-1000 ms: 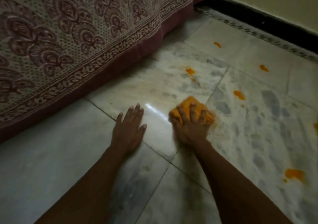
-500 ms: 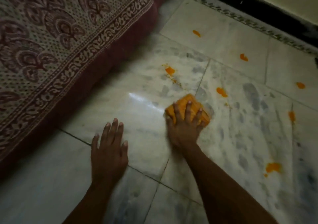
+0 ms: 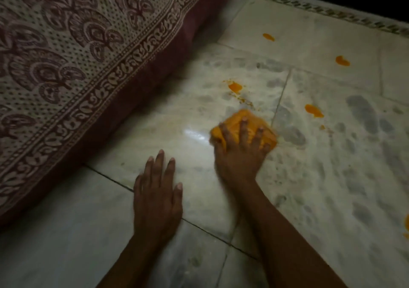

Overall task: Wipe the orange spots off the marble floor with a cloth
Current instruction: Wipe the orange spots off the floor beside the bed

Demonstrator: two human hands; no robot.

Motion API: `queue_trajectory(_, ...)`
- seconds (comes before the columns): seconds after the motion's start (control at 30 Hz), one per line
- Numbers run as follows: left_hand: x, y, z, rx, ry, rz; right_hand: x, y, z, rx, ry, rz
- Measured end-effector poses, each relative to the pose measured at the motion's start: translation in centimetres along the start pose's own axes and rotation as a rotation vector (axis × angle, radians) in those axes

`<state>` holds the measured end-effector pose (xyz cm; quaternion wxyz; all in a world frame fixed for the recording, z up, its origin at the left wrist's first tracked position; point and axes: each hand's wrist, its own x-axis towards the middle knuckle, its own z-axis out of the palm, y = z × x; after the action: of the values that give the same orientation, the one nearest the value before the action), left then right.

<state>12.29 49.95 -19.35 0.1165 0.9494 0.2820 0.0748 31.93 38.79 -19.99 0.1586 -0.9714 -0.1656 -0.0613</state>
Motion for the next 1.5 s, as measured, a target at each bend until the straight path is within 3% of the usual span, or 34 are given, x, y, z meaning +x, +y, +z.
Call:
queue_trajectory(0.07,0.7,-0.3,0.1,-0.010,-0.015,0.009,-5.1,2.4,-1.4,-0.031,-0.035,-0.285)
queue_trajectory(0.13,3.1,-0.9,-0.2,-0.032,-0.022,0.020,-8.3,6.5,-3.9,-0.056,-0.044,-0.303)
queue_trajectory(0.2,5.6,-1.1,-0.5,-0.027,-0.023,0.014,-7.1,9.5,-5.0,-0.093,-0.028,-0.080)
queue_trajectory(0.3,6.4,-1.3,-0.1,-0.034,-0.003,-0.047,-0.2,7.4,-3.0,-0.085,0.071,0.347)
queue_trajectory(0.37,6.1,-1.4,0.1,-0.049,0.000,-0.082,3.5,3.5,-0.6,-0.035,0.114,0.397)
queue_trajectory(0.4,6.1,-1.3,0.0,-0.052,0.007,-0.088,4.6,1.7,0.3,-0.022,0.099,0.322)
queue_trajectory(0.5,6.5,-1.3,-0.1,-0.041,0.012,-0.112,2.4,-1.4,1.3,-0.063,0.026,-0.141)
queue_trajectory(0.57,6.4,-1.0,-0.3,-0.040,-0.003,-0.119,-1.1,0.7,-0.7,-0.067,-0.055,-0.429)
queue_trajectory(0.63,6.5,-1.1,-0.7,-0.016,-0.016,-0.135,-2.7,4.3,-3.0,-0.082,-0.089,-0.552)
queue_trajectory(0.67,6.6,-1.0,-0.8,0.000,-0.026,-0.136,-2.4,5.8,-3.7,-0.085,-0.076,-0.496)
queue_trajectory(0.73,6.8,-1.1,-0.4,0.021,-0.034,-0.151,-0.2,5.3,-3.3,-0.097,-0.011,-0.182)
queue_trajectory(0.8,6.8,-1.2,0.0,0.044,-0.037,-0.153,3.0,1.2,-0.9,-0.076,0.071,0.122)
queue_trajectory(0.83,6.7,-1.3,0.1,0.055,-0.035,-0.147,4.3,-1.3,0.1,-0.037,0.065,0.174)
queue_trajectory(0.87,6.6,-1.4,0.1,0.063,-0.028,-0.142,5.3,-3.3,1.0,-0.010,0.048,0.153)
queue_trajectory(0.93,6.6,-1.6,0.2,0.067,-0.024,-0.143,4.9,-4.8,2.2,-0.021,0.001,-0.063)
queue_trajectory(1.03,6.5,-1.2,0.0,0.050,-0.021,-0.141,1.2,-1.8,-0.1,-0.065,-0.106,-0.520)
queue_trajectory(1.1,6.6,-1.1,-0.3,0.036,-0.010,-0.141,-0.1,1.5,-2.0,-0.077,-0.148,-0.656)
queue_trajectory(1.13,6.6,-1.0,-0.4,0.036,-0.013,-0.139,-0.1,2.7,-2.4,-0.083,-0.140,-0.619)
queue_trajectory(1.2,6.7,-1.2,-0.3,0.044,-0.014,-0.135,0.9,2.5,-2.1,-0.071,-0.092,-0.372)
queue_trajectory(1.27,6.8,-1.2,-0.3,0.051,-0.023,-0.142,2.8,-1.1,-0.1,-0.084,-0.049,-0.091)
queue_trajectory(1.33,6.9,-1.1,-0.3,0.052,-0.020,-0.136,4.4,-5.6,0.9,-0.021,-0.099,0.035)
queue_trajectory(1.43,6.7,-1.3,-0.2,0.039,-0.002,-0.132,3.6,-7.0,0.8,-0.020,-0.199,-0.213)
queue_trajectory(1.5,6.6,-1.3,-0.2,0.036,0.021,-0.125,2.5,-5.7,-2.3,0.178,-0.215,-0.377)
